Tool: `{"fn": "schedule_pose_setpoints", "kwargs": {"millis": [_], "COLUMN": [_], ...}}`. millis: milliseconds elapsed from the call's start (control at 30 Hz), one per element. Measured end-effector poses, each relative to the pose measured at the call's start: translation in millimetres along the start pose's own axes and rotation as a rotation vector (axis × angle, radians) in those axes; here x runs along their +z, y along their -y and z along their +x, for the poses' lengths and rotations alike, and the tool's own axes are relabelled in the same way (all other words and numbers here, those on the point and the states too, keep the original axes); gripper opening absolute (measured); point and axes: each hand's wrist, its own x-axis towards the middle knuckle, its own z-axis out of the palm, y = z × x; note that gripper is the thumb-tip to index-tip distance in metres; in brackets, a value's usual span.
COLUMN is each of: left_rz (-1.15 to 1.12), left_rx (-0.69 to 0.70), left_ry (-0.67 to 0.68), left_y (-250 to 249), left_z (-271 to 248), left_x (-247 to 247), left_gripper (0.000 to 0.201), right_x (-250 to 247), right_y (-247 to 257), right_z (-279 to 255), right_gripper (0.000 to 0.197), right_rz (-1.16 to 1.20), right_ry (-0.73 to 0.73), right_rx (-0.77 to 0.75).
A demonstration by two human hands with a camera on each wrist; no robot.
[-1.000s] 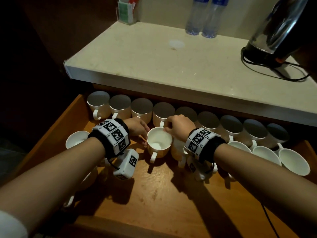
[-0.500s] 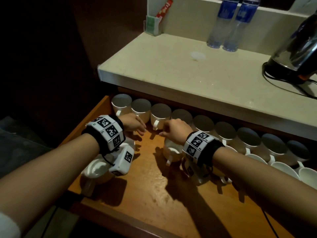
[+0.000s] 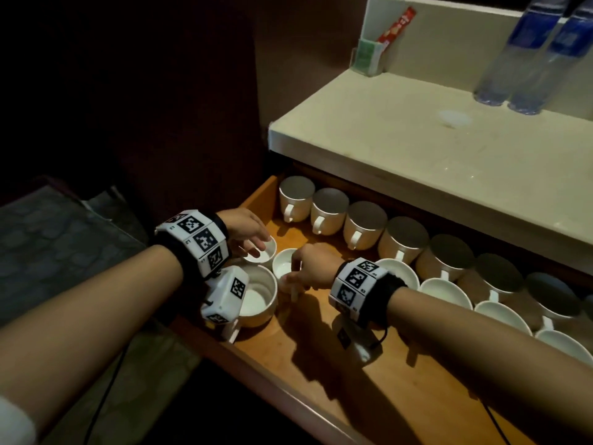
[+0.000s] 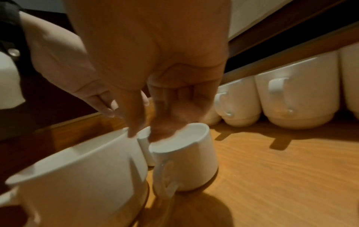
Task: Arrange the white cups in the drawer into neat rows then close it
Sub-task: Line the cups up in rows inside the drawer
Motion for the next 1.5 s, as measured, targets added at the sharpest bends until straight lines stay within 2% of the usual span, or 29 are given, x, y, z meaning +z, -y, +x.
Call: {"fn": "schedule_pose_setpoints", "kwargs": {"millis": [200,300,400,567,767,867,933,1033,1100,1200,1367,1500], "left_rz": [-0.023,-0.021,-0.04,-0.048,-0.037,-0.038,-0.041,-0.05,-0.044,-0.043,-0.069,0.007], "left_rx": [-0.041,-0.05,-0.053,-0.046,-0.043,-0.042,-0.039,-0.035,-0.036,-0.043,-0.055,-0.023], "left_ry": [-0.022,0.005,0.03,0.046,0.047,0.049,0.047,0.04,0.038,0.039,0.021,0.032], "left_y": [14.8,18.3,19.2,16.8,17.4,17.6,18.3,19.0,19.2,20.5,18.7,8.4], "left_z": [7.6,12.3,16.0,20.6,24.4,24.1,23.4,21.0,18.7,16.4,13.0,9.4], "left_x": [-7.9,-7.2,-4.2,-2.5,-4.2,-4.3,-3.8,-2.9,-2.6,-1.7,4.2,13.4], "left_gripper": [0.022,0.025,0.028,0.019,0.02,0.019,0.02,0.024,0.025,0.027,0.023,0.024], "right_x": [6.3,5.7,4.4,3.5,-2.7,-4.3,-2.0,2.2,2.9,2.1,1.8,2.3], "right_y": [0.2,-1.0,-1.7,-3.9,1.2,14.9,20.8,24.8,24.7,22.3,11.6,-0.6], "right_z": [7.1,11.2,15.5,23.4,22.5,17.0,15.7,15.8,16.4,13.7,6.1,-4.5], "right_gripper": [0.021,0.031,0.029,0.033,0.043,0.047,0.049,0.038,0.029,0.037,0.034,0.035], "right_rz": [0.016,0.054,0.042,0.073,0.183,0.061,-0.026,-0.062,-0.07,-0.059,-0.092,-0.084], "right_ry": [0.113,0.099,0.061,0.037,-0.01,0.1,0.121,0.146,0.145,0.147,0.201,0.232], "right_rx": [0.093,0.127,0.127,0.141,0.073,0.005,-0.056,-0.087,-0.097,-0.105,-0.071,-0.047]}}
